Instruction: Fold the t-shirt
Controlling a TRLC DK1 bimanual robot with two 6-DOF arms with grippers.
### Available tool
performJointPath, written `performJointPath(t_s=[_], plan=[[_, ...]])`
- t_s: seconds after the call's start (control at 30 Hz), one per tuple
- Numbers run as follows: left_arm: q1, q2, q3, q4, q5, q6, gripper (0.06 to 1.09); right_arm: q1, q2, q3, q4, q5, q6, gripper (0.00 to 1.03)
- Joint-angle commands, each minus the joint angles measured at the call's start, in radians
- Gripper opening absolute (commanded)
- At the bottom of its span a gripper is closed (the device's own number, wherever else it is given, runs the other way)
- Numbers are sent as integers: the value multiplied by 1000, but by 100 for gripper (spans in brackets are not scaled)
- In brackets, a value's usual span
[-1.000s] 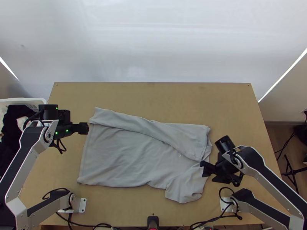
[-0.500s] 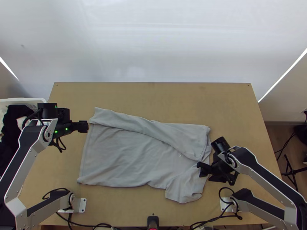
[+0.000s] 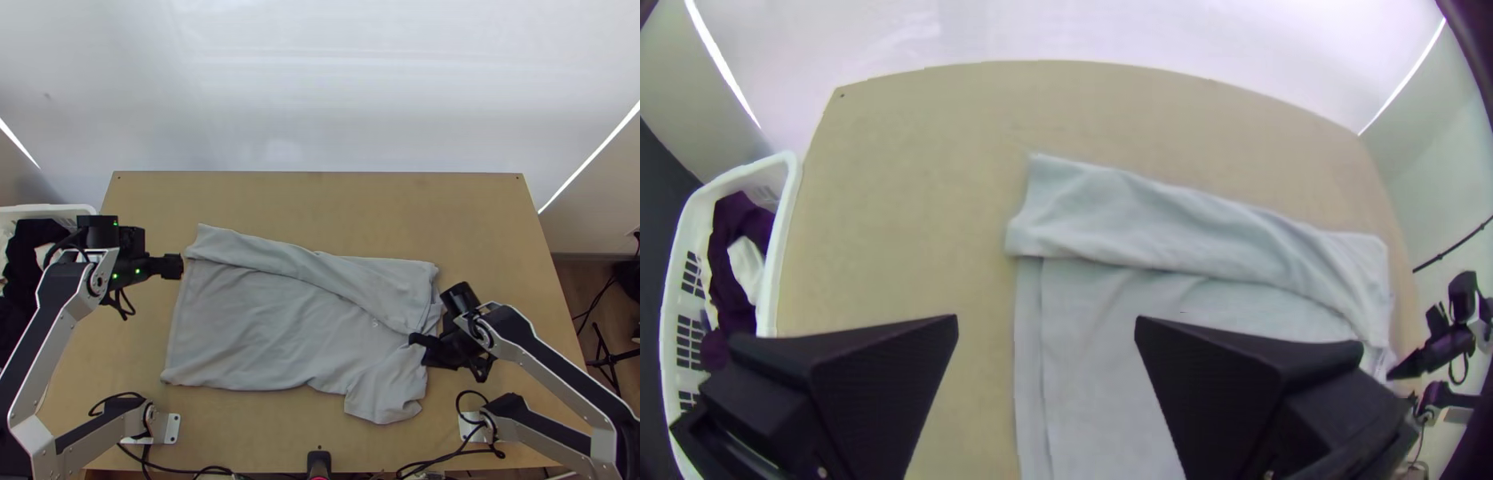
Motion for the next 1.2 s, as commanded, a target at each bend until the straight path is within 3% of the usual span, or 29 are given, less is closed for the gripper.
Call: performJointPath(t_s=[0.0, 0.17, 0.37, 0.47, 0.93, 1.0, 1.07, 1.1, 1.17], plan=[[-48, -8, -18, -201, 21, 147, 103, -6, -75, 58, -23, -1, 6, 3], [-121, 39, -67, -465, 26, 302, 103, -6, -72, 58, -25, -1, 6, 3], [-117, 124, -138, -614, 6, 296, 103, -6, -70, 71, -20, -1, 14, 3], [-130, 151, -187, -621, -57, 267, 103, -4, -70, 69, -17, -1, 14, 3], [-230, 194, -222, -641, -71, 242, 101, -4, -67, 74, -15, -1, 20, 3], [-236, 194, -228, -610, -71, 242, 86, -4, -67, 77, -15, -1, 21, 3], [-255, 188, -233, -577, -69, 237, 47, -4, -72, 78, -17, -1, 24, 3], [-259, 174, -239, -551, -69, 227, 32, -6, -73, 80, -17, -1, 24, 3], [-295, 154, -251, -509, -69, 224, 33, -7, -78, 83, -20, -1, 26, 3]])
